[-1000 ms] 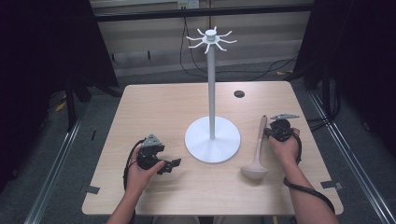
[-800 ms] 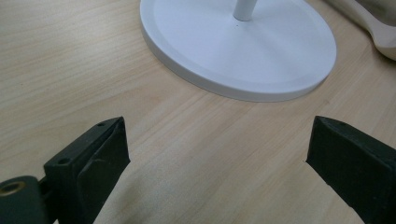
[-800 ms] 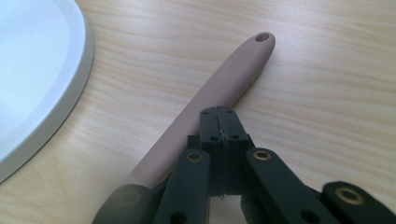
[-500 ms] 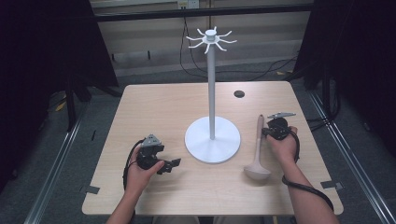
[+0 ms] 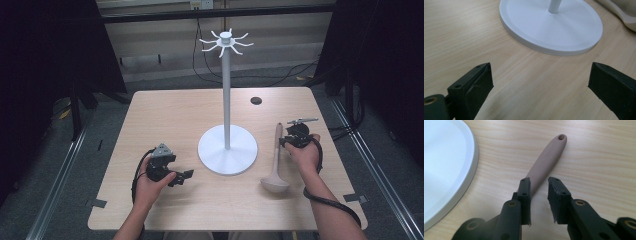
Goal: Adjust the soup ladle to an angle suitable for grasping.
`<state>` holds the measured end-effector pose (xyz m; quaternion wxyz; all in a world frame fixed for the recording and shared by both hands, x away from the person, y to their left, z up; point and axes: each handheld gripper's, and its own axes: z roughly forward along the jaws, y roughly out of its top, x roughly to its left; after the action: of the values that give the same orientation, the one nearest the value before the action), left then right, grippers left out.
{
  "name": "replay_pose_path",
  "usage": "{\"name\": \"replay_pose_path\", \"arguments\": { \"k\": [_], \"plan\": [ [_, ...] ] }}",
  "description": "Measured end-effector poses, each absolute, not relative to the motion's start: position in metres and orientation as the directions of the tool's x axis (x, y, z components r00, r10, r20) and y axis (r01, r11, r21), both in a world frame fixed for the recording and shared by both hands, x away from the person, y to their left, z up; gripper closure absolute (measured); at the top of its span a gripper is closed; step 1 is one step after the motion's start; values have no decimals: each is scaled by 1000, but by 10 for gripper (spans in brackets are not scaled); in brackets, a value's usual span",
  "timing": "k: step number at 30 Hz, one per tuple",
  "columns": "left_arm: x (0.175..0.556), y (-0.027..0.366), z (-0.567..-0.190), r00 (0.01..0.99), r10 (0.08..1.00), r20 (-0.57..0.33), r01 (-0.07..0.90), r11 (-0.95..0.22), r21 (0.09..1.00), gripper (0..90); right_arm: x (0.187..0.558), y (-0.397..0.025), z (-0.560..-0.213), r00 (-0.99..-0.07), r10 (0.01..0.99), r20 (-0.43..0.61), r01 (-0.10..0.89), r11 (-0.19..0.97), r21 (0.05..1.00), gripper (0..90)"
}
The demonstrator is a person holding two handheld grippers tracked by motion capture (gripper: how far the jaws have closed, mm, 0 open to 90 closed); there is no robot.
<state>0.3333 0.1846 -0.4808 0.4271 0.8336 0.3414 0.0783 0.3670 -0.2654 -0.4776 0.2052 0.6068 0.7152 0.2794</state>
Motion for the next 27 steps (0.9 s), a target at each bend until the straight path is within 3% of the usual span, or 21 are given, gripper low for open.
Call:
{"name": "replay_pose_path", "arguments": {
  "k": [8,22,27],
  "plan": [
    [333,184,-480,754,636,-165,504,-398,767,52,363,-263,-471,-138,987,86,797,60,600,600],
    [334,182,-480,759,630,-165,499,-400,769,52,367,-249,-468,-102,986,132,853,19,521,576],
    [334,185,-480,755,634,-167,503,-397,768,52,370,-243,-470,-91,990,106,879,30,475,561]
  ]
}}
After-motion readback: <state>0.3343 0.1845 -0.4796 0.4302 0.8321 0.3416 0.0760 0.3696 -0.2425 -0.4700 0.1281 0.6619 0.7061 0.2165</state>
